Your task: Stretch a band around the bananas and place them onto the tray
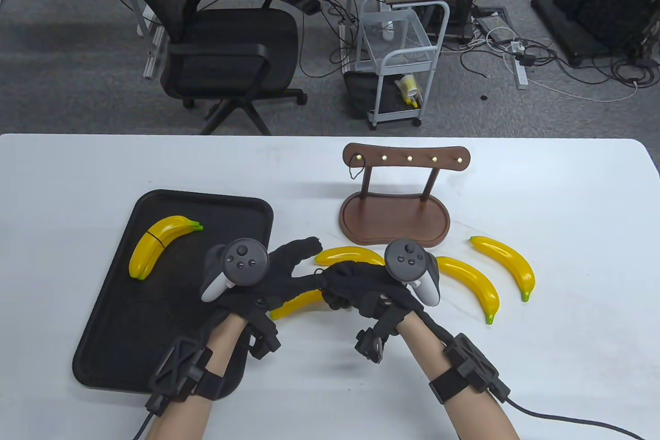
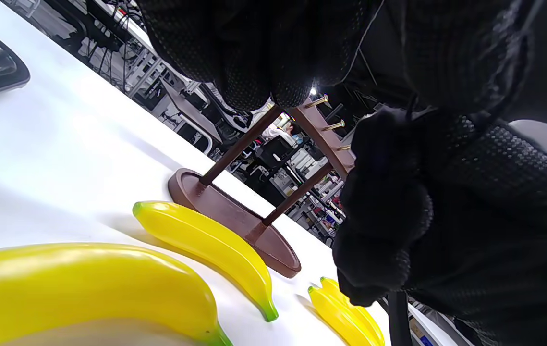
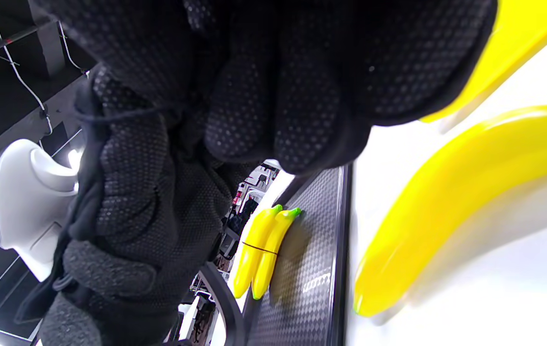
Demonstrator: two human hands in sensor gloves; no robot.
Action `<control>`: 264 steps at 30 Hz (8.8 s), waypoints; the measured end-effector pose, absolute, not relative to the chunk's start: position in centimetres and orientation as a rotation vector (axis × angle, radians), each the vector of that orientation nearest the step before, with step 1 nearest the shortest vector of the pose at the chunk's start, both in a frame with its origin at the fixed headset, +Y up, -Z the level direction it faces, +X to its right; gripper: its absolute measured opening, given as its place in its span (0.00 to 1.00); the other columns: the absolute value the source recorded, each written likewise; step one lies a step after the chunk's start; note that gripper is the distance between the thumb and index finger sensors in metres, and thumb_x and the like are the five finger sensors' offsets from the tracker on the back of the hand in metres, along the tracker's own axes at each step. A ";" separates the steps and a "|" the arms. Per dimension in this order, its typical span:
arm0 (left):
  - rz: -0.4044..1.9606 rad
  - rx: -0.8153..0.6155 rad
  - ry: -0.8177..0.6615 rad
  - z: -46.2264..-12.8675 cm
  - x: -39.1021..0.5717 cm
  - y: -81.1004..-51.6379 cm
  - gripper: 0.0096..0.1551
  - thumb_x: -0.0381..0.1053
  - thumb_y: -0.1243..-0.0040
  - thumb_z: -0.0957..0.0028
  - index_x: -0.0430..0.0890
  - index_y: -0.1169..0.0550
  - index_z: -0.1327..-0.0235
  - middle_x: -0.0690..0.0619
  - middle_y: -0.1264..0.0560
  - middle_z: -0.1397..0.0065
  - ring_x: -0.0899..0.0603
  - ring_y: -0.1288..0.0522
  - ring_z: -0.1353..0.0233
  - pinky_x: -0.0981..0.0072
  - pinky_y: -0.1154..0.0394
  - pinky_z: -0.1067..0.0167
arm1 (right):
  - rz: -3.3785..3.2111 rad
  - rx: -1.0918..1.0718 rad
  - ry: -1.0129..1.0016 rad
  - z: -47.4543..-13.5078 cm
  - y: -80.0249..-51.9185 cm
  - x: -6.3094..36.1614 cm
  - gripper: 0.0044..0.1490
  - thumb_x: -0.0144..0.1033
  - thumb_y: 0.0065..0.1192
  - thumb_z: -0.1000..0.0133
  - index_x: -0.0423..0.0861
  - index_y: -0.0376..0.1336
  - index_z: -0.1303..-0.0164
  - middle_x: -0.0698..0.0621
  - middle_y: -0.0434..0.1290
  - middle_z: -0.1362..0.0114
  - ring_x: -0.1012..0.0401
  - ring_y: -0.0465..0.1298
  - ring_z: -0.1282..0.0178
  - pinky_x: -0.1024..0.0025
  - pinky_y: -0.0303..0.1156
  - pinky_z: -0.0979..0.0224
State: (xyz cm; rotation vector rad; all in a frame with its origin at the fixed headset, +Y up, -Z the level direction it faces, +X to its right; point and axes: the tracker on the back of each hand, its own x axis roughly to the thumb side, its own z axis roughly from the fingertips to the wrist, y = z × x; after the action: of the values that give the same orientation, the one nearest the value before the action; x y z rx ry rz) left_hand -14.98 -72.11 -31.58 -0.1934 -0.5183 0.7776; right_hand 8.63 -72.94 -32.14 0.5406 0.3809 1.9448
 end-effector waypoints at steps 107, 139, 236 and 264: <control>0.723 -0.060 -0.389 -32.0 -20.6 -71.2 0.43 0.68 0.43 0.50 0.52 0.35 0.22 0.55 0.30 0.18 0.43 0.28 0.19 0.49 0.35 0.19 | 2.792 0.443 -0.008 -37.5 -75.9 11.5 0.43 0.48 0.65 0.43 0.44 0.55 0.20 0.42 0.64 0.20 0.42 0.70 0.26 0.44 0.69 0.32; 0.708 -0.070 -0.369 -32.0 -20.8 -71.4 0.41 0.67 0.44 0.49 0.53 0.35 0.23 0.56 0.30 0.19 0.44 0.28 0.19 0.49 0.35 0.19 | 3.054 0.469 0.113 -38.5 -79.5 10.3 0.46 0.48 0.72 0.48 0.45 0.56 0.22 0.45 0.67 0.23 0.48 0.76 0.33 0.49 0.74 0.35; 0.729 -0.124 -0.446 -31.9 -18.6 -71.5 0.41 0.68 0.48 0.46 0.48 0.33 0.23 0.51 0.26 0.21 0.41 0.25 0.22 0.45 0.33 0.22 | 2.834 0.673 -0.148 -32.8 -72.2 8.1 0.45 0.41 0.80 0.52 0.47 0.59 0.27 0.46 0.71 0.25 0.48 0.78 0.33 0.52 0.77 0.36; 0.853 -0.291 -0.502 -32.2 -17.2 -72.6 0.48 0.71 0.50 0.41 0.37 0.33 0.20 0.42 0.23 0.25 0.36 0.20 0.29 0.39 0.29 0.28 | 2.808 0.647 -0.314 -31.8 -69.4 8.4 0.45 0.41 0.80 0.52 0.45 0.60 0.27 0.45 0.71 0.25 0.47 0.78 0.34 0.53 0.78 0.36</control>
State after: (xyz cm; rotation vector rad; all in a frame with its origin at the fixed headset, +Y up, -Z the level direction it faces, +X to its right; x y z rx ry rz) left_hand -17.24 -72.62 -32.23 -0.2911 -0.5016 0.8534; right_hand 8.44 -69.38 -31.82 0.6471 -0.3145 2.8076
